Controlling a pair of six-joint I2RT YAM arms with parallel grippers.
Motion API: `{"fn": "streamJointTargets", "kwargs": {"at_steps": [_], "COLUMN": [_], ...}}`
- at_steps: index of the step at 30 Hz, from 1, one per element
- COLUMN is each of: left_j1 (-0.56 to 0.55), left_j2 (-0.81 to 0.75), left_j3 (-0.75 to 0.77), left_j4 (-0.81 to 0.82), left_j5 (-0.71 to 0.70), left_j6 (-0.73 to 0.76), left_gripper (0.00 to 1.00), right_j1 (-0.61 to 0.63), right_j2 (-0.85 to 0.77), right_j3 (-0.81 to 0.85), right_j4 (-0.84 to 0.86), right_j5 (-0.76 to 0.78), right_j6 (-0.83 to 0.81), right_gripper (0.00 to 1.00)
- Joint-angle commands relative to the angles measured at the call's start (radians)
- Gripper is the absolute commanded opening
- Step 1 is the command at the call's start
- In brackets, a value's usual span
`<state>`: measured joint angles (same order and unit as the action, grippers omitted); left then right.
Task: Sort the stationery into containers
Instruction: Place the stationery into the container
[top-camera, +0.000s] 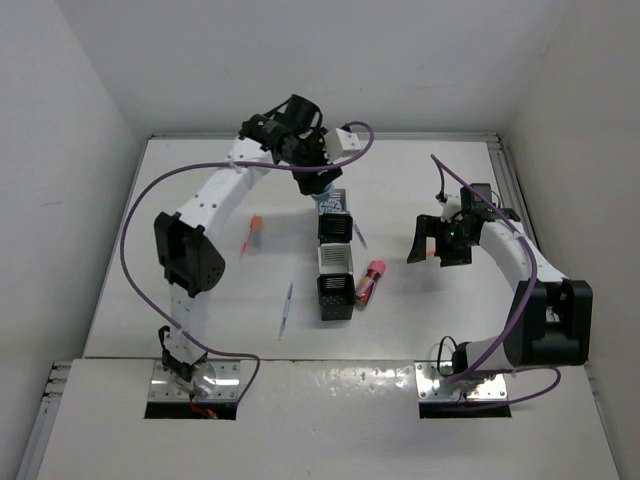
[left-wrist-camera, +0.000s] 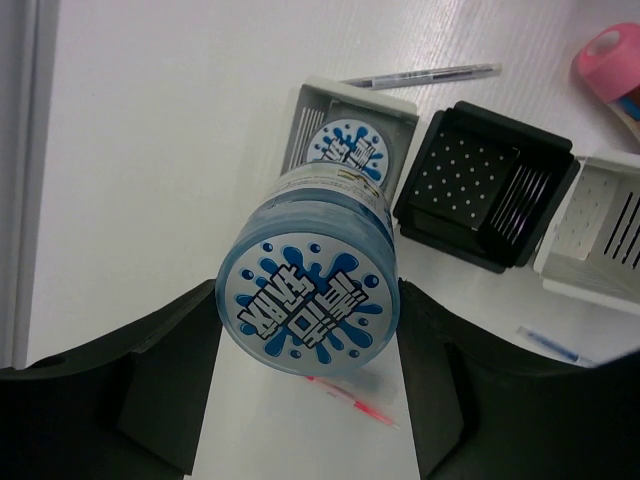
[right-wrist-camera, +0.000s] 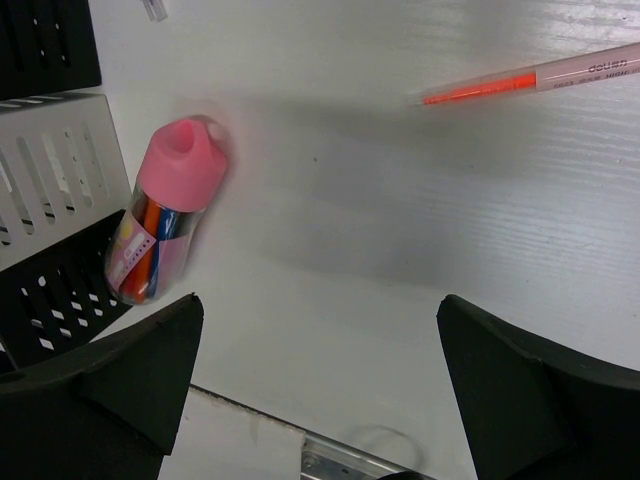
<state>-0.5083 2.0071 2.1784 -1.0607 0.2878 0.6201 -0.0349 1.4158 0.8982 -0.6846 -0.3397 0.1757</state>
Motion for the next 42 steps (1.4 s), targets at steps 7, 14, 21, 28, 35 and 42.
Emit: {"fn": "streamJointTargets", "kwargs": {"at_steps": [7, 14, 21, 28, 35, 42], "left_j1": [-0.072, -0.095, -0.101, -0.104, -0.107, -0.116], "left_j2": [0.076, 0.119, 0.145, 0.17, 0.19, 0.19], "left_j3": [0.109, 0.101, 0.096, 0.095, 0.086, 0.089], "left_j4": [0.053, 0.065, 0.1, 0.104, 0.103, 0.12], "left_j5": [-0.105, -0.144, -0.162, -0.168, -0.168, -0.173], "left_j6": [-0.039, -0.028, -0.02, -0.014, -0.006, 0.001], "left_gripper": [0.13, 0.13, 0.13, 0.14, 0.21, 0.58], "right_j1": [0.007, 0.007, 0.007, 0.007, 0.007, 0.007], "right_j2": [0.015, 0.025, 0.0, -0.003, -0.002, -0.003], "right_j3": [0.03, 0.025, 0.007, 0.008, 0.018, 0.018], "right_j4": [0.023, 0.031, 0.042, 0.037, 0.026, 0.022], "right_j5": [0.005, -0.002, 0.002, 0.008, 0.013, 0.013], "right_j6": [-0.008, -0.01, -0.015, -0.021, -0.027, -0.025], "right_gripper": [0.98, 0.98, 0.98, 0.98, 0.99, 0.98]}}
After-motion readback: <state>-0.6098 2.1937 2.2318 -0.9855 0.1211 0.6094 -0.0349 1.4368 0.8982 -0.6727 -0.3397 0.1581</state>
